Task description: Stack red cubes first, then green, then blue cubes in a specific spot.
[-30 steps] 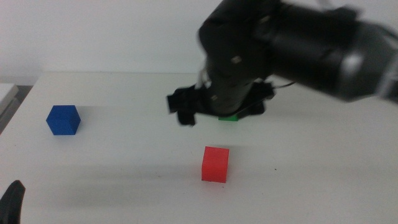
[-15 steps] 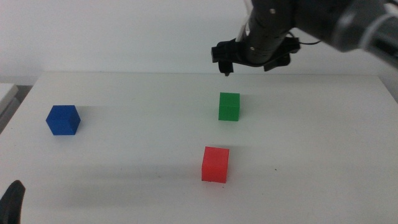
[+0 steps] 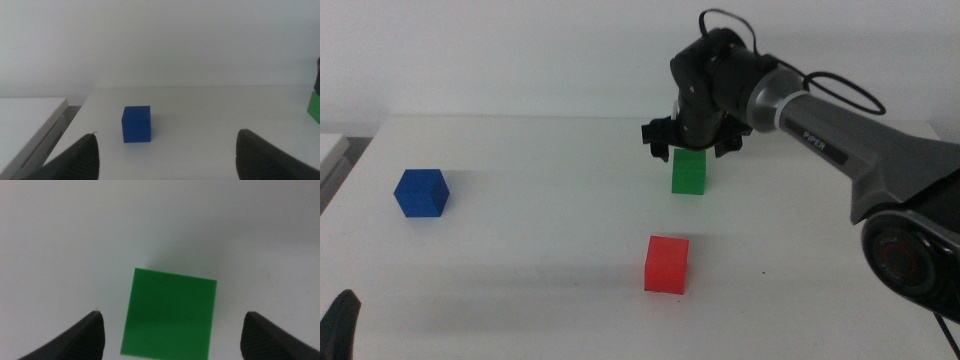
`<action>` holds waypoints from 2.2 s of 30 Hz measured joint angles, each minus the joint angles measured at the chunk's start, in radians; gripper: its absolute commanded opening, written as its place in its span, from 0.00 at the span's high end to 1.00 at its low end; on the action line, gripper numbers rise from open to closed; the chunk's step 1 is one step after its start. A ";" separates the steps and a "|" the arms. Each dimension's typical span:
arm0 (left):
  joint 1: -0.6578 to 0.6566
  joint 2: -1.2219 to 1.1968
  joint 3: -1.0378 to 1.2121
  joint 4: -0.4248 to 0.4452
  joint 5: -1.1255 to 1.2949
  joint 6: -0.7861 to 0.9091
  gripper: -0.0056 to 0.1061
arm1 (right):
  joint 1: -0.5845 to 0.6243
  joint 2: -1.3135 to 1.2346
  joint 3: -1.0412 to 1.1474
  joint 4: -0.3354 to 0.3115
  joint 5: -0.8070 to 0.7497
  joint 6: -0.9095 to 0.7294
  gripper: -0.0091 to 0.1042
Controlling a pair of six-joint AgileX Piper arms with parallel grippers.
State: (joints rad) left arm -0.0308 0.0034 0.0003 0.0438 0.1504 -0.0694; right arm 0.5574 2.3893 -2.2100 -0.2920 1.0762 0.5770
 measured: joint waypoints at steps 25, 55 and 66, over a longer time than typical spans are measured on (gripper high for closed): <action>0.000 0.000 0.000 0.000 0.000 0.000 0.11 | 0.099 -0.209 0.240 -0.161 -0.010 0.226 0.92; 0.000 0.000 0.000 0.000 0.000 0.000 0.11 | 0.383 -0.409 0.663 -0.269 -0.060 0.712 0.92; 0.000 0.000 0.000 0.000 0.000 0.000 0.11 | 0.371 -0.362 0.663 -0.293 -0.060 0.725 0.92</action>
State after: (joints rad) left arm -0.0308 0.0034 0.0003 0.0438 0.1504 -0.0694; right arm 0.9280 2.0273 -1.5468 -0.5852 1.0166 1.3023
